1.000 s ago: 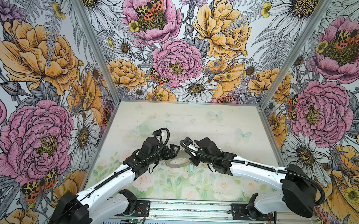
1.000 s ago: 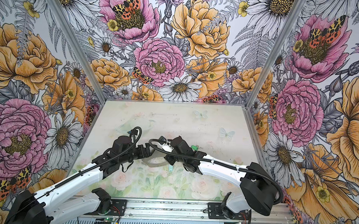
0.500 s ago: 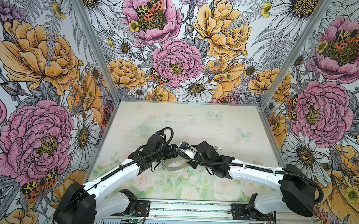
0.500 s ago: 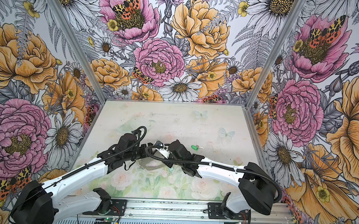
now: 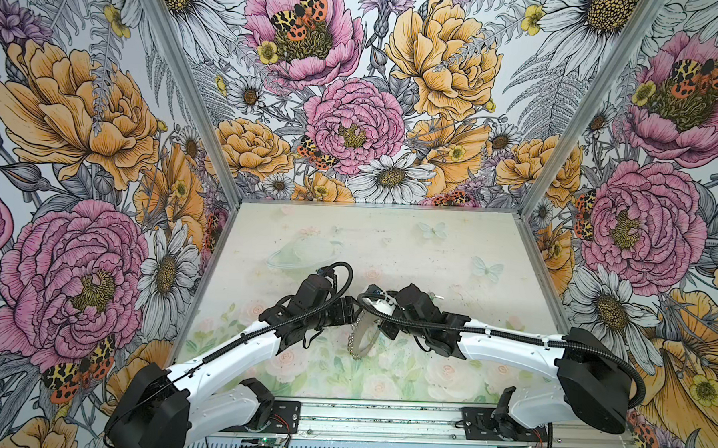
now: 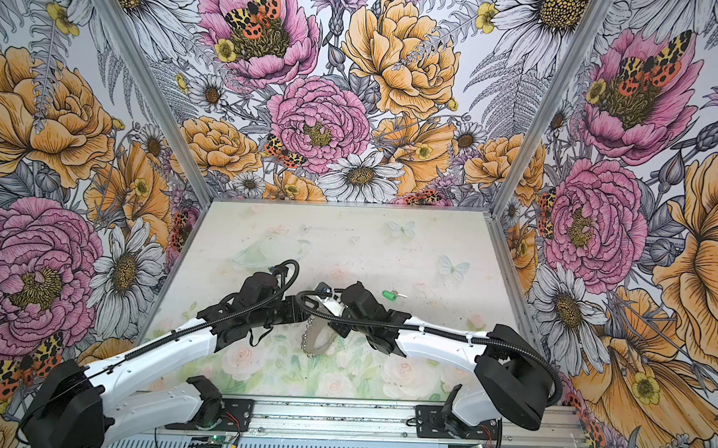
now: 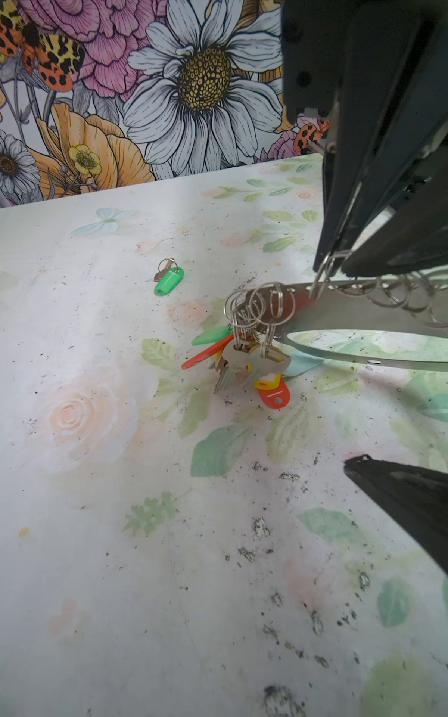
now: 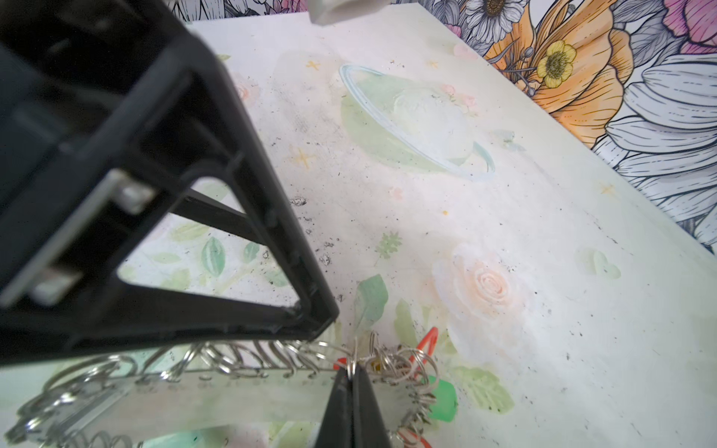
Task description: Put the keys on the keyring
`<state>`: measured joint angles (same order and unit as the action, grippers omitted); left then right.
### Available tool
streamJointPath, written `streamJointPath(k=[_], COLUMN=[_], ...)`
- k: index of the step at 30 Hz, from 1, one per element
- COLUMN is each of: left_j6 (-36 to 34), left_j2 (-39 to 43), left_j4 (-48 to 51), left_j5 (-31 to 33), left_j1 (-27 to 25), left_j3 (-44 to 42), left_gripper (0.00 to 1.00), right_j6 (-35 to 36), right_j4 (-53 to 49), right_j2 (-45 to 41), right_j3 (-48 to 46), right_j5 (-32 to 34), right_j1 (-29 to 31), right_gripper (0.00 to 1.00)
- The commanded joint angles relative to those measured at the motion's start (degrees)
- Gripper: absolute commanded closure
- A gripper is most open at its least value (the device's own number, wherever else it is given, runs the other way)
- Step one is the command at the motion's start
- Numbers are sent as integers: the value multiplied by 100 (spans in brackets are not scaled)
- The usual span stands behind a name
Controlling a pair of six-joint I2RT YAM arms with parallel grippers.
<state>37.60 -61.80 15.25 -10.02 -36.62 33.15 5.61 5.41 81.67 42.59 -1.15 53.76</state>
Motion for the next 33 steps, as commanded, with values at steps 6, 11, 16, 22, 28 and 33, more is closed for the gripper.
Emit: streamJointPath(k=[6, 11, 16, 22, 28, 33], left_j6=[-771, -987, -1507, -2178, -3093, -3858], left_j2=[1115, 1574, 1302, 1006, 1221, 1375], left_j4=[-1245, -2598, -2761, -2878, -2779, -3041], left_j5=[250, 128, -220, -421, -700, -998], left_j1=[-362, -372, -373, -372, -389, -364], left_j3=[-867, -1528, -1413, -1361, -1495, -1609], left_gripper=[28, 41, 63, 60, 59, 55], right_j6=[-38, 32, 36, 50, 168, 458], right_j4=[391, 445, 511, 507, 432, 63], right_j2=[-324, -417, -411, -418, -480, -649], right_j3=[-124, -229, -275, -295, -304, -260], right_j5=[-550, -743, -1000, -1127, -1344, -1517], right_j1=[-33, -58, -89, -138, -232, -420], right_gripper=[100, 100, 100, 100, 100, 100])
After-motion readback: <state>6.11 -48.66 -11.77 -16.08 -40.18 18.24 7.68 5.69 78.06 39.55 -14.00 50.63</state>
